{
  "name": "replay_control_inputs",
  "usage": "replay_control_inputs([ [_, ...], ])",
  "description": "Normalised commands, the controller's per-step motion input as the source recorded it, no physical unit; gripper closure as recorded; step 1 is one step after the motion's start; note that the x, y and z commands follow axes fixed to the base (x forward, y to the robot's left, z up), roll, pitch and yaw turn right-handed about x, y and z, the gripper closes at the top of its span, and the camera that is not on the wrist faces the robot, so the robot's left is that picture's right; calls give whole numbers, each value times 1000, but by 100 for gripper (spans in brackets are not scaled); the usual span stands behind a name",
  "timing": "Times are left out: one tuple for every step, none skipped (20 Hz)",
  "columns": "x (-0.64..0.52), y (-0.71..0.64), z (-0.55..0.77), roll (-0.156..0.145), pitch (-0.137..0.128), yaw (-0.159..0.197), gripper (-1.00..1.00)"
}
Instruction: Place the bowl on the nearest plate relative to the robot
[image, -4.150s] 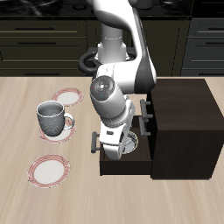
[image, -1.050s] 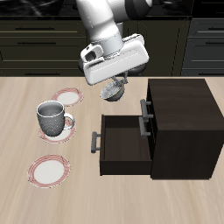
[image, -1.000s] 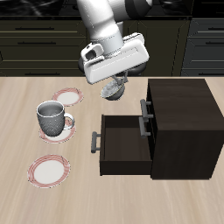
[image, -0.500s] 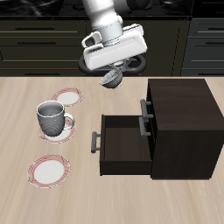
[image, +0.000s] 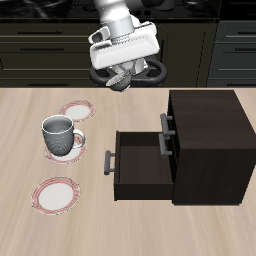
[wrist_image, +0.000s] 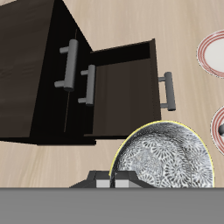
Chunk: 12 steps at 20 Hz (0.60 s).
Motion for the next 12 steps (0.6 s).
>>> replay_control_inputs([
  [-204, -111, -11, 53, 25, -22, 100],
  [-80, -241, 27, -38, 4, -36, 100],
  [-390, -294, 91, -96, -76, 31, 100],
  [-288, -229, 34, 23, 0, -17, 100],
  [-286, -332, -28, -56, 21, -72, 100],
  [-481, -367, 43, -42, -60, 44, 100],
  [-165, -159, -37, 7, 27, -59, 100],
  [-229, -232, -3, -39, 3, -46, 100],
  [-166, -195, -93, -22, -29, 32, 100],
  [-184, -218, -91, -38, 22, -53, 100],
  [-261, -152, -60, -8, 7, -32, 100],
  [-157, -128, -20, -25, -24, 8, 100],
])
